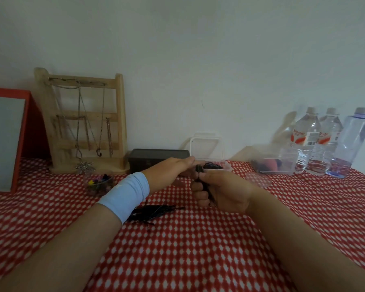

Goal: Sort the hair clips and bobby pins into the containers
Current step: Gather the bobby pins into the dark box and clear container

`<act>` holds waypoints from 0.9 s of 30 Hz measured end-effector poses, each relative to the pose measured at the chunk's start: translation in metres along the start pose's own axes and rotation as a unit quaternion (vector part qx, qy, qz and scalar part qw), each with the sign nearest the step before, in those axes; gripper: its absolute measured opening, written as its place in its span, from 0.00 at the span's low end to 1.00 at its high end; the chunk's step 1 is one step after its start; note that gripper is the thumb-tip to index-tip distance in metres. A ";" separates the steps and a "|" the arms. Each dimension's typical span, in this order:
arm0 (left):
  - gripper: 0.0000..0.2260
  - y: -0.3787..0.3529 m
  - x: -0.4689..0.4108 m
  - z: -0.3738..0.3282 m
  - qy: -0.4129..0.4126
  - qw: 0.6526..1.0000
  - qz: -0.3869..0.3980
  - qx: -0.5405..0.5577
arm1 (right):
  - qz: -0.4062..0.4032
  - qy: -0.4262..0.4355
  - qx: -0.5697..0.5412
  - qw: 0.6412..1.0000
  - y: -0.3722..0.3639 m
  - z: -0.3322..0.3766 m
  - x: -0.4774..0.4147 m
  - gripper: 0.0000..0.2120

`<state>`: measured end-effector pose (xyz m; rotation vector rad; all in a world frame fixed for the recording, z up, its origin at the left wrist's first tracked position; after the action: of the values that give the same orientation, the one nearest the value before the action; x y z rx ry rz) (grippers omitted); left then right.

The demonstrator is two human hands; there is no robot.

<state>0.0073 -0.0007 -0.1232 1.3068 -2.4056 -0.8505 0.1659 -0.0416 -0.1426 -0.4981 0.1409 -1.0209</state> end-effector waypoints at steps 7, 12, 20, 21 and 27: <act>0.25 -0.019 0.003 -0.010 0.108 0.917 -0.005 0.384 | -0.102 0.204 -0.105 0.968 0.008 0.017 -0.008 0.10; 0.31 -0.028 0.006 -0.023 0.126 0.851 0.088 0.502 | -0.205 0.330 0.015 0.922 0.012 0.026 -0.008 0.11; 0.31 -0.026 0.011 -0.030 0.116 0.768 0.107 0.621 | -0.219 0.383 0.070 0.895 0.005 0.029 -0.005 0.11; 0.31 -0.026 0.011 -0.031 0.108 0.762 0.116 0.628 | -0.218 0.380 0.073 0.896 0.003 0.028 -0.004 0.11; 0.31 -0.016 0.013 -0.034 0.094 0.738 0.116 0.658 | -0.217 0.337 0.122 0.908 0.003 0.025 0.000 0.09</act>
<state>0.0280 -0.0306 -0.1064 1.1793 -2.8112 1.2894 0.1764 -0.0320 -0.1217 0.0843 0.5287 -1.5997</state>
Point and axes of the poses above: each hand's wrist, its own x-axis away from the middle knuckle, its own y-axis out of the back of the hand, z = x × y, the point moved 2 cm from there along -x, towards the middle knuckle, and after that the axes turned 12 degrees about -x, right-handed, at the moved point
